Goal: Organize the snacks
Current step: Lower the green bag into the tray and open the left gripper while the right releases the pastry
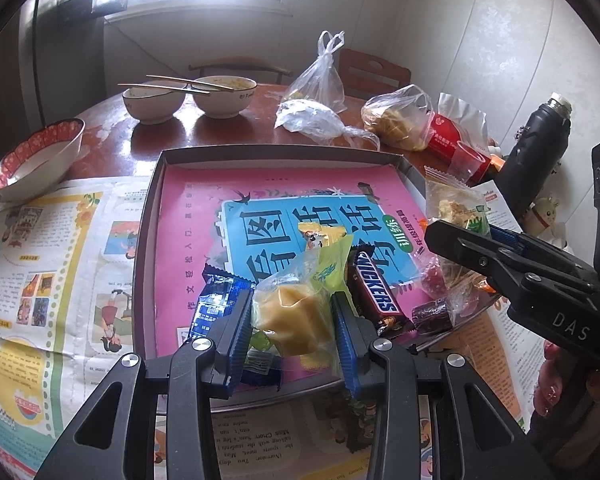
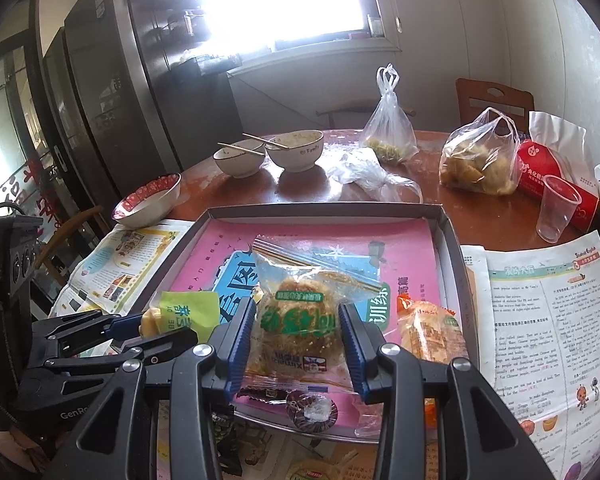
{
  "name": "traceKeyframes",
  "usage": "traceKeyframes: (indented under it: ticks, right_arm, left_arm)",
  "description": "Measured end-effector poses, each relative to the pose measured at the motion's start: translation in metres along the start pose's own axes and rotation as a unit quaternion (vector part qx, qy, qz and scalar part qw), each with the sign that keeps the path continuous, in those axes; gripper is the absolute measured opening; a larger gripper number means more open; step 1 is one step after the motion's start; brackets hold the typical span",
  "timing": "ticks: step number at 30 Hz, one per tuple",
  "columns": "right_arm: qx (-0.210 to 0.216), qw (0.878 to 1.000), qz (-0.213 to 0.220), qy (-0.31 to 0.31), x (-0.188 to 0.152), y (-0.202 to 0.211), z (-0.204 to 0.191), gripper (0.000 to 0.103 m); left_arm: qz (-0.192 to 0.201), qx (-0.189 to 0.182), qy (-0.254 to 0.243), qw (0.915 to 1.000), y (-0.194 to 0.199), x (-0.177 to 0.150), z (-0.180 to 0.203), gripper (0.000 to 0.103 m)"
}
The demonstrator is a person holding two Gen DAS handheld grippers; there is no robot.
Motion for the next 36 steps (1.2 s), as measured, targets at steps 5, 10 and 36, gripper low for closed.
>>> traceKeyframes:
  ticks: [5,10,36]
  right_arm:
    - [-0.001,1.000,-0.005,-0.001,-0.003,-0.005,0.001,0.042]
    - [-0.004,1.000,-0.012,0.002,-0.007,-0.010,0.001,0.042]
    - [-0.005,0.999,-0.033,0.035,-0.017,-0.024,-0.013,0.044]
  left_arm:
    - [-0.003,0.000,-0.001,1.0000,-0.002,-0.001,0.000,0.040]
    - [-0.003,0.001,-0.003,1.0000,-0.003,-0.002,0.000,0.040]
    - [-0.005,0.000,0.003,1.0000,-0.005,-0.004,-0.002,0.040]
Point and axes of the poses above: each gripper's, at about its wrist camera, not at the fingertips, and y roughly against the way its jaws point, z to its right, x to its top, the point moved 10 cm from there along -y, roughly the way its jaws point, and after that the axes turned 3 degrees about -y, right-handed, at the moved point
